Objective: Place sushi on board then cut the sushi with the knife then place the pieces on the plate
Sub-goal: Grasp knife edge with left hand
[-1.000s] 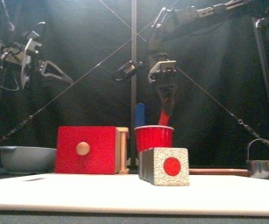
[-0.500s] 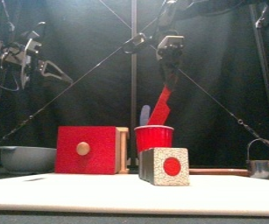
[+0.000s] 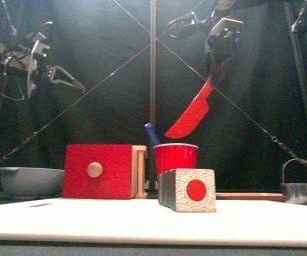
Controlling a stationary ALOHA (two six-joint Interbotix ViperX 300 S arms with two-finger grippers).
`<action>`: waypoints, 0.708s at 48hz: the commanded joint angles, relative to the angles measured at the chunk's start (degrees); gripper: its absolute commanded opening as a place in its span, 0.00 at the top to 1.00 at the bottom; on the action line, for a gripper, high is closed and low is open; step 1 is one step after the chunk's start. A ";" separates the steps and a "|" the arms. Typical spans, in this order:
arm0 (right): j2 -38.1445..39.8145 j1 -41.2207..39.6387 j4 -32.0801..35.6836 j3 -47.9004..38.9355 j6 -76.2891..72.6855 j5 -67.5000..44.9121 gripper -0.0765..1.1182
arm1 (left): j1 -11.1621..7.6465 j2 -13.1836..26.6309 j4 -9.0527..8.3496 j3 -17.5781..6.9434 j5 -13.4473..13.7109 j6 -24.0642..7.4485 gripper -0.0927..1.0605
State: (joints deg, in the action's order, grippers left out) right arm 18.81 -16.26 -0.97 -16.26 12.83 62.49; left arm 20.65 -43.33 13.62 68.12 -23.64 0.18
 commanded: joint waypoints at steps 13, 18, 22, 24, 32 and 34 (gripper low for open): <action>10.99 0.62 -12.30 -21.80 0.88 -31.90 0.58 | -7.21 6.06 -2.29 -4.66 -0.09 -0.35 0.88; 12.39 2.29 -14.15 -26.63 0.88 -38.67 0.58 | -10.90 9.84 -3.78 -6.15 -0.70 -0.44 0.87; 13.10 4.39 -14.85 -29.44 0.70 -43.42 0.58 | -12.83 11.87 -5.27 -7.29 -1.32 -0.44 0.83; 13.27 5.71 -14.94 -30.32 0.70 -45.44 0.58 | -13.54 12.57 -5.80 -7.73 -1.85 -0.44 0.81; 13.80 11.60 -14.68 -35.16 0.44 -55.02 0.58 | -17.14 14.94 -9.67 -8.88 -3.78 -0.35 0.65; 13.80 12.92 -14.68 -36.39 0.26 -57.66 0.58 | -18.28 15.56 -10.55 -8.96 -3.96 -0.09 0.60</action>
State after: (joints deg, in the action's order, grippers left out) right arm 31.64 -5.36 -15.64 -51.68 13.18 9.32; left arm 3.96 -28.56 4.48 60.64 -26.72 -0.09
